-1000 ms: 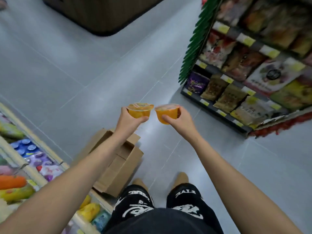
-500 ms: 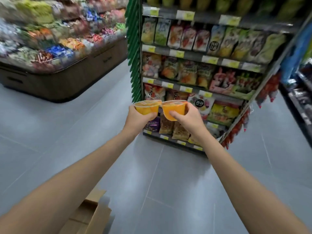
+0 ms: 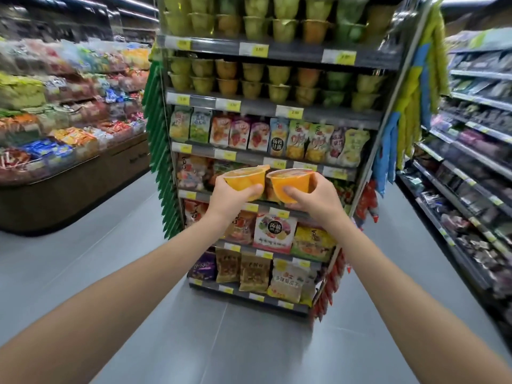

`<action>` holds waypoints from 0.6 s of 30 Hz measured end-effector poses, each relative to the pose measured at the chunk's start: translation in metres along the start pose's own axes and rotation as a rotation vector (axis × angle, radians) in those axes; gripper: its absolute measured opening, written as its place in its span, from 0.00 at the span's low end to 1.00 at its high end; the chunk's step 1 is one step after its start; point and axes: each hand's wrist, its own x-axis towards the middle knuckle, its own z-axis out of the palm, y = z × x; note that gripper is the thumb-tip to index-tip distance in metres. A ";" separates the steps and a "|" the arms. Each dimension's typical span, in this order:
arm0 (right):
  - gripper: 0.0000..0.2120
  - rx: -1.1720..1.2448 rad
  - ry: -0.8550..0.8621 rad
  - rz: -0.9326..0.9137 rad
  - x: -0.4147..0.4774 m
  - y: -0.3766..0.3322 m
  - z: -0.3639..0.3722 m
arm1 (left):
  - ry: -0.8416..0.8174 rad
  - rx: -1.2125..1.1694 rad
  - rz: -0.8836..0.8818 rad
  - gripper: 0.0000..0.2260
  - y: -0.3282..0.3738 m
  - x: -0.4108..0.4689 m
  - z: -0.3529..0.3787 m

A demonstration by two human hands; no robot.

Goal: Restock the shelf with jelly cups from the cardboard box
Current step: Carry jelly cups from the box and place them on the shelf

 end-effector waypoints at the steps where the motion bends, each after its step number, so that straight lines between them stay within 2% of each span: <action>1: 0.21 -0.011 0.015 -0.011 0.010 -0.001 -0.008 | -0.009 0.006 0.013 0.35 0.008 0.008 0.007; 4: 0.24 -0.032 0.074 -0.048 0.044 0.001 -0.027 | -0.034 -0.005 0.061 0.33 0.030 0.038 0.027; 12: 0.22 -0.063 0.250 -0.129 0.150 0.000 -0.069 | -0.114 -0.036 0.245 0.32 0.082 0.144 0.076; 18: 0.24 -0.030 0.373 -0.165 0.226 -0.006 -0.101 | -0.193 -0.074 0.331 0.30 0.118 0.218 0.111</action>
